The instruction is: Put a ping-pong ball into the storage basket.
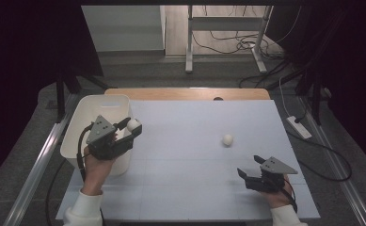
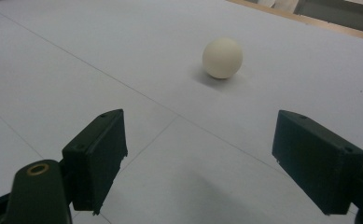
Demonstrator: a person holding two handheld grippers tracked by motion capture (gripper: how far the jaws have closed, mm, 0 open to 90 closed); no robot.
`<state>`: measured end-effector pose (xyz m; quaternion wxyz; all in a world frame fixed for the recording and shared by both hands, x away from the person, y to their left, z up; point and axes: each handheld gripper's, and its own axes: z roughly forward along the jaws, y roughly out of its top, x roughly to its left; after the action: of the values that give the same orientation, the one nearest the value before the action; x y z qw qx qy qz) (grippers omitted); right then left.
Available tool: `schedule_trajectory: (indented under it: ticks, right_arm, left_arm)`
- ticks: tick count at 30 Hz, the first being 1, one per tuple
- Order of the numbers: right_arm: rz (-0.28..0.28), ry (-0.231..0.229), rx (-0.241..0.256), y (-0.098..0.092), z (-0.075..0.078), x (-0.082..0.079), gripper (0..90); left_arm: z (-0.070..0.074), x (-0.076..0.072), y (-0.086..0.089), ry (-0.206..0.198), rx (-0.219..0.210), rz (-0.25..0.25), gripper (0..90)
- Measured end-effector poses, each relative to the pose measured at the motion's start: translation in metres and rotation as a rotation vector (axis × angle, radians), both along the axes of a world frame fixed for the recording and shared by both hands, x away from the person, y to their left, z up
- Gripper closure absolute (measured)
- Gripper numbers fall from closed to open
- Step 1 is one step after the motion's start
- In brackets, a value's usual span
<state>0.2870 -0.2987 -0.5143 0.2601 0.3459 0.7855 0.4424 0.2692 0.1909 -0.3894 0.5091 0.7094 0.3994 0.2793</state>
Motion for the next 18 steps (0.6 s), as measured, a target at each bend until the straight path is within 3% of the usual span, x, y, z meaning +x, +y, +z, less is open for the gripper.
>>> schedule_trajectory:
  ticks: [18]
  right_arm:
    - [-0.002, -0.004, 0.005, 0.0, 0.001, 0.0, 18.0]
  left_arm:
    - [0.006, 0.016, 0.031, 0.024, -0.017, 0.087, 50.6]
